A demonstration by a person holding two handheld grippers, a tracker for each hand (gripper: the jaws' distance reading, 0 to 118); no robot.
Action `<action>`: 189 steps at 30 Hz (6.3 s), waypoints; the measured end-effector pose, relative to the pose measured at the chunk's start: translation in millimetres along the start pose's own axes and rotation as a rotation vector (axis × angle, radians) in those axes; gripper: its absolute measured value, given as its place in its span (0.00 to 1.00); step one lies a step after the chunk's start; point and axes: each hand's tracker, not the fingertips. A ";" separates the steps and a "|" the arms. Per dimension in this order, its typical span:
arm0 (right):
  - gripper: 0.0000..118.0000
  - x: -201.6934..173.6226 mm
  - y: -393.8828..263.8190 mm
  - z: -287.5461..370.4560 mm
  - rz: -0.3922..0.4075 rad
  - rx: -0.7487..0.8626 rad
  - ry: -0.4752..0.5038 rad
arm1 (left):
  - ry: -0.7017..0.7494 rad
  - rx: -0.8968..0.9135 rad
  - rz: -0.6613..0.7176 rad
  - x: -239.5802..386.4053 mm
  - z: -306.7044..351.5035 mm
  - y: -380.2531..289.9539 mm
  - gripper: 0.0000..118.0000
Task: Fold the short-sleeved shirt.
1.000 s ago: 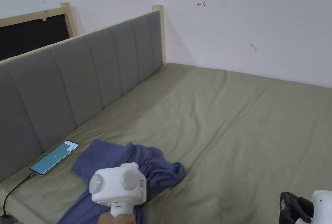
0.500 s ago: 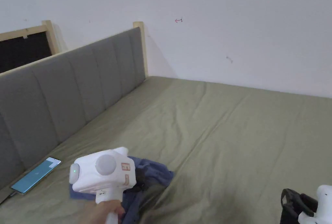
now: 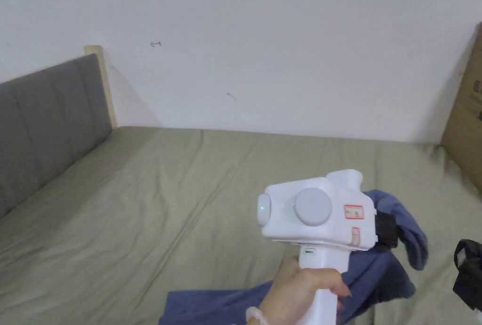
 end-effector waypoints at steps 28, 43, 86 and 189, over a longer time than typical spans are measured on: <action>0.00 13.3 -49.6 -32.0 -0.004 -0.216 0.008 | 0.419 -0.308 0.108 -121.2 -14.9 -119.3 0.00; 0.00 23.3 -80.0 -78.9 -0.028 -0.344 -0.028 | 0.683 -0.377 0.336 -317.1 -14.6 -60.9 0.84; 0.00 165.9 -57.2 -287.6 0.047 -0.841 -0.057 | 0.680 -0.097 0.146 -214.9 100.6 -15.0 0.03; 0.00 111.2 -169.5 26.7 -0.193 -0.846 0.067 | 1.037 -0.107 0.072 -182.6 285.9 -257.1 0.08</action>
